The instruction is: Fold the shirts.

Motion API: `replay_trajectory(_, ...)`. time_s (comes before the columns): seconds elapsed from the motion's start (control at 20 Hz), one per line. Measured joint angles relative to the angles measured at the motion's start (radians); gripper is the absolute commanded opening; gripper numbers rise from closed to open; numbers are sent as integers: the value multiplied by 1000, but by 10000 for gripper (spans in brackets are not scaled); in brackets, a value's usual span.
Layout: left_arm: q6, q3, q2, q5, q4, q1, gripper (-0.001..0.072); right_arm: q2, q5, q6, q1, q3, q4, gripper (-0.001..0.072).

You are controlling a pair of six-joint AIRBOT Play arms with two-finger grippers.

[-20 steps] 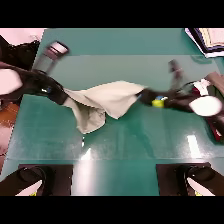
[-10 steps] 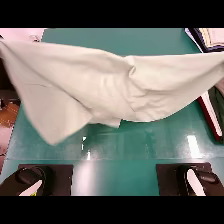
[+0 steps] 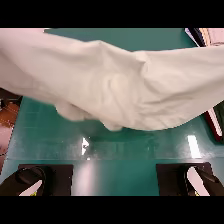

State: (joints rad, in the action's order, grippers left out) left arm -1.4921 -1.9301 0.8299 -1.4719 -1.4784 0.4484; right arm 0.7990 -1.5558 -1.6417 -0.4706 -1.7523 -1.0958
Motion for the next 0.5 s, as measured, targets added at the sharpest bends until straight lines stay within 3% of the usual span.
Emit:
replay_trajectory(0.2, 0, 195, 13, 5, -24, 0, 29, 152, -74, 1, 59, -55, -1, 16)
replay_trajectory(0.5, -27, 662, 17, 185, -109, -22, 29, 374, -14, 38, 299, 93, -5, 16)
